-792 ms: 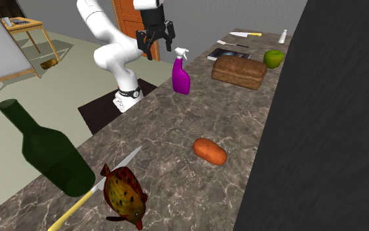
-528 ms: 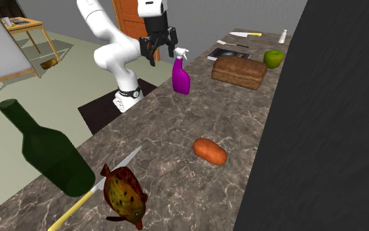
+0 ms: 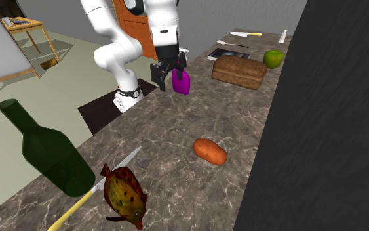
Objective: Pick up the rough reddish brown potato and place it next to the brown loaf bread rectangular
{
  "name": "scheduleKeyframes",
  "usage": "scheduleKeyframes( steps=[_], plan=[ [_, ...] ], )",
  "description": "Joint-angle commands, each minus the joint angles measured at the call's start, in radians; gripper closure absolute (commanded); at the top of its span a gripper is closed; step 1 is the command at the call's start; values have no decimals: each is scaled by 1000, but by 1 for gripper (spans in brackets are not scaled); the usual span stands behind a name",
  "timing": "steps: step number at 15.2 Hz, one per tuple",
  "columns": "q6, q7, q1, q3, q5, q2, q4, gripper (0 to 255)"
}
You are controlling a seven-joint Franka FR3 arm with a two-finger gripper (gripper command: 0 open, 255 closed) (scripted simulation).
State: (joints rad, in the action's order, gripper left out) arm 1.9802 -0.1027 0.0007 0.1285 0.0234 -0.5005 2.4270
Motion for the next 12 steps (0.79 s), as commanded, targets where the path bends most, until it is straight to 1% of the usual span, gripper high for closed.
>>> scheduleKeyframes(
  steps=[1, 7, 12],
  plan=[
    [63, -28, 5, 10, 6, 72, -21, 0],
    [217, -119, 14, 41, 8, 297, -119, 0],
    [312, -196, 16, 56, -10, 487, -238, 0]
  ],
)
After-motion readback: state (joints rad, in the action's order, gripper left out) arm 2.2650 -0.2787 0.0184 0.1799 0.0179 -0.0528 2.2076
